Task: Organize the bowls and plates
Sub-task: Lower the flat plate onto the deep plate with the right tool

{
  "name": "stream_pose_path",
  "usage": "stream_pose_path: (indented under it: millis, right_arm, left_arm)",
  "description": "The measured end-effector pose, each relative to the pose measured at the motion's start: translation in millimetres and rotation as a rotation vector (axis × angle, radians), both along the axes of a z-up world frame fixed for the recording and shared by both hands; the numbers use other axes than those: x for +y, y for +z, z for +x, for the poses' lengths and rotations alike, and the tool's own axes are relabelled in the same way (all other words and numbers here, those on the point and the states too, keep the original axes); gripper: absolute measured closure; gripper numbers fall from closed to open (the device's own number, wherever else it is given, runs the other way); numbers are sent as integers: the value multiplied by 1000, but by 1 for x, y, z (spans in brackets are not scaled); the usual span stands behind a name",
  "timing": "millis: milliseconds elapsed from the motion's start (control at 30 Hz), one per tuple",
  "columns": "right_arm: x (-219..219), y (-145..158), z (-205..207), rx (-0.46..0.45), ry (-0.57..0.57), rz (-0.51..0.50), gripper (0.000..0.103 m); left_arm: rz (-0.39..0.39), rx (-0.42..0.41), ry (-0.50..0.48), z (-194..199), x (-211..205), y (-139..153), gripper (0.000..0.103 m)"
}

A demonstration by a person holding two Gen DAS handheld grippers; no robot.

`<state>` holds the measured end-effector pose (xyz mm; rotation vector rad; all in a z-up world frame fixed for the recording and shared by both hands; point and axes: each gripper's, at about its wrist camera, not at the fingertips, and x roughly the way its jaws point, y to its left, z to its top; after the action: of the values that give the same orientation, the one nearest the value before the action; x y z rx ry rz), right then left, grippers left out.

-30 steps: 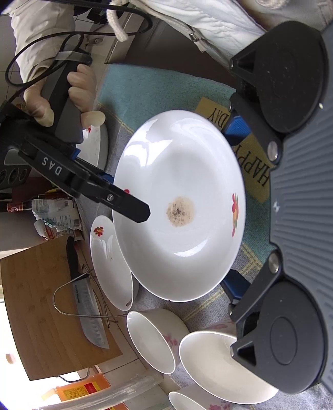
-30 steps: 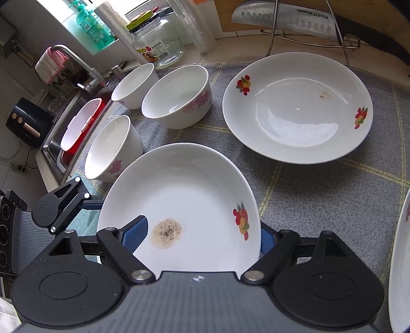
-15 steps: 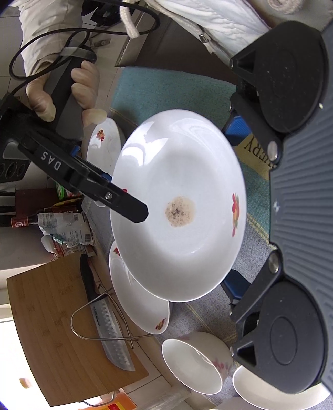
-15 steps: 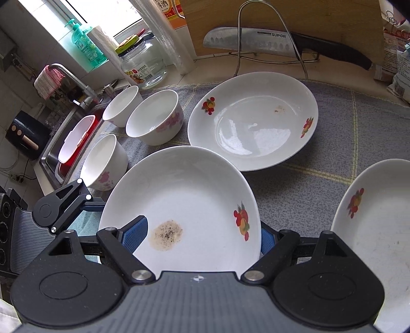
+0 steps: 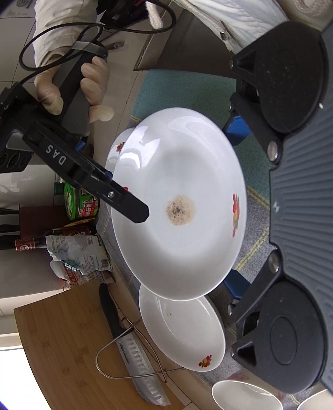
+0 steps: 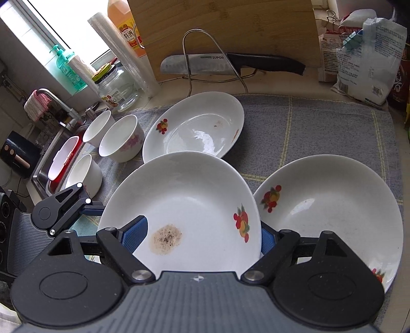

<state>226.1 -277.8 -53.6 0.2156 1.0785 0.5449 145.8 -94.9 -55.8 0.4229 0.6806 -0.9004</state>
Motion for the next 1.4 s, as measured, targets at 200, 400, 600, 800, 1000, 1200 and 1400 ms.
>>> stream_pose_path:
  millis: [200, 400, 600, 800, 1000, 1200, 1400]
  right_arm:
    - [-35, 0, 2, -10, -37, 3, 12]
    - [-64, -5, 6, -8, -75, -1, 12]
    - [-87, -15, 5, 9, -110, 4, 12]
    - [-101, -25, 5, 29, -136, 7, 13]
    - [-107, -33, 6, 47, -145, 9, 13]
    - [-110, -41, 6, 62, -146, 7, 13]
    - [-112, -44, 7, 63, -154, 8, 12]
  left_arm:
    - [-2, -10, -23, 11, -29, 3, 2]
    - [-1, -20, -43, 25, -58, 4, 2]
    - [15, -20, -62, 41, -79, -3, 2]
    - [41, -11, -89, 47, -94, -13, 2]
    - [57, -2, -101, 50, -101, -16, 2]
    - [71, 8, -109, 52, -105, -18, 2]
    - [79, 2, -116, 52, -108, -20, 2]
